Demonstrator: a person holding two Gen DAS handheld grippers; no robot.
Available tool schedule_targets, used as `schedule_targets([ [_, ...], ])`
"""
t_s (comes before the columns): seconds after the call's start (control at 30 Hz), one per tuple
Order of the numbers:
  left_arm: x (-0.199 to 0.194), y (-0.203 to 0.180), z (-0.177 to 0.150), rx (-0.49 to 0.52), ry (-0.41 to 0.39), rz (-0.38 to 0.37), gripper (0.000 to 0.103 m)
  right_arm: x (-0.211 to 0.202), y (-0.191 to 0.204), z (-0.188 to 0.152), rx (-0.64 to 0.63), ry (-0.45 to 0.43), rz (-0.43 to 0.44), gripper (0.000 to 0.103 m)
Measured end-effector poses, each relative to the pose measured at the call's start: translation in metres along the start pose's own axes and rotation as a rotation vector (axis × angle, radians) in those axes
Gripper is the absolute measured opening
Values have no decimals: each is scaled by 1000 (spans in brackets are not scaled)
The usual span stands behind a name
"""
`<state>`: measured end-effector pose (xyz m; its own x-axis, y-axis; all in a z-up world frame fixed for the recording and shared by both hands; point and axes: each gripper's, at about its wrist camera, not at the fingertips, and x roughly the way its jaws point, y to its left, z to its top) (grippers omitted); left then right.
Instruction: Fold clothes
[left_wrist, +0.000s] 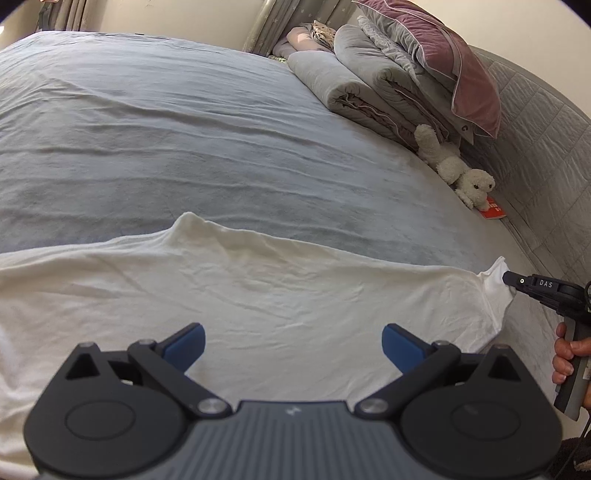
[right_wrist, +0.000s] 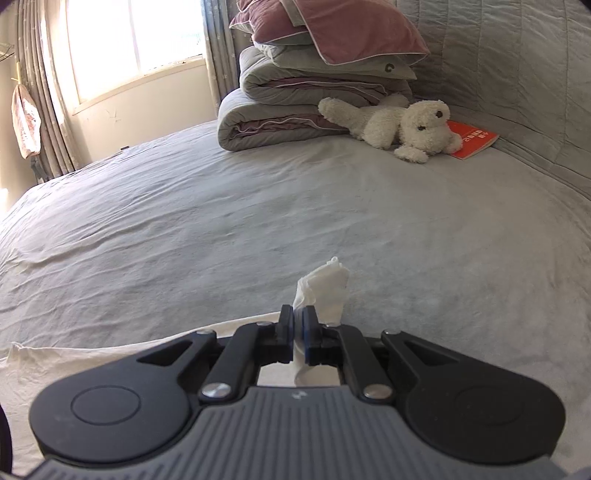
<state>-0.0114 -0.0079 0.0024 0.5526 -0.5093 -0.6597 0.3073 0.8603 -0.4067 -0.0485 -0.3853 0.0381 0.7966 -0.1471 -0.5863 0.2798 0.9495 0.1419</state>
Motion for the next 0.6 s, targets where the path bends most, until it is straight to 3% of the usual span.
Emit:
schedule_targets([
  [0.23, 5, 7, 1, -119, -2, -138, 87, -6, 46, -5, -93, 18, 143, 6],
  [0.6, 25, 12, -8, -315, 55, -359, 82, -18, 128, -39, -298, 93, 367, 6],
])
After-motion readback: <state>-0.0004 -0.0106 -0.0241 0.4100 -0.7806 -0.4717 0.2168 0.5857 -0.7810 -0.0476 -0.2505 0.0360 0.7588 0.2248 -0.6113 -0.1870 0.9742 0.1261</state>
